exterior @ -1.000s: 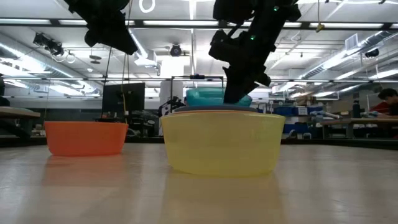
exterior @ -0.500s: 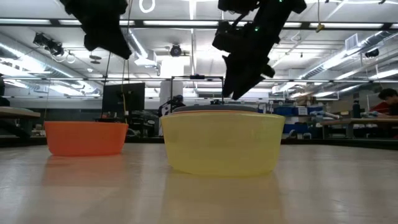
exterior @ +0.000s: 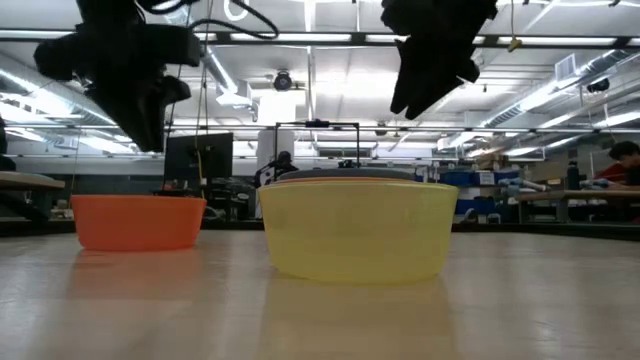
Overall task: Nest bowls inside each other
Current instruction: Stack the orange bowl on top of the blue bowl
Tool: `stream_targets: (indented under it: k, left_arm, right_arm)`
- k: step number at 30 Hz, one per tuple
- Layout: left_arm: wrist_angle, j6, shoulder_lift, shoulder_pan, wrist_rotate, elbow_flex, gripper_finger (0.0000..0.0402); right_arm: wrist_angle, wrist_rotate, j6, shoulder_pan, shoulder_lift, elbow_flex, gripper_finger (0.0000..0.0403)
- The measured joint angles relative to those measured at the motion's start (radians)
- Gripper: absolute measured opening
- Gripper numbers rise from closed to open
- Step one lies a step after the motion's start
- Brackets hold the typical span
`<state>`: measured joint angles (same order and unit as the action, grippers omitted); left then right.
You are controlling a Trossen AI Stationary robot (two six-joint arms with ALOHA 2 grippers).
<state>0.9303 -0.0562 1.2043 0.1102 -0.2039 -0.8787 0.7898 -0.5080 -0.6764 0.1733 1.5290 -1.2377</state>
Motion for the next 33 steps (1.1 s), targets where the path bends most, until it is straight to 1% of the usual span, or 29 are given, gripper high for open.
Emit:
stream_targets:
  k: [6,11,16,22,26,29,33]
  left_arm:
    - [0.007,0.002,0.116,0.01,0.001,0.0,0.0115]
    - [0.005,-0.055,0.199,0.001,0.002,0.0,0.0115]
    - [-0.006,-0.11,0.252,0.002,0.017,0.0,0.0115]
    - [-0.009,-0.238,0.311,0.0,0.015,0.0,0.0115]
    - [-0.031,-0.273,0.332,0.0,0.012,0.0,0.0112]
    - [-0.047,-0.288,0.336,-0.005,0.017,0.0,0.0088]
    - [-0.052,-0.292,0.334,-0.023,0.091,-0.002,0.0022]
  right_arm:
    - [0.02,-0.026,-0.041,0.053,0.0,0.0,0.0181]
    - [0.026,-0.028,-0.058,0.074,0.002,0.001,0.0179]
    - [0.026,-0.039,-0.063,0.08,0.002,0.001,0.0179]
    - [0.025,-0.042,-0.063,0.08,0.002,0.001,0.0178]
    - [0.024,-0.042,-0.063,0.08,0.002,0.001,0.0178]
    - [0.024,-0.042,-0.063,0.08,0.003,0.001,0.0178]
    - [0.024,-0.045,-0.063,0.08,0.003,0.001,0.0178]
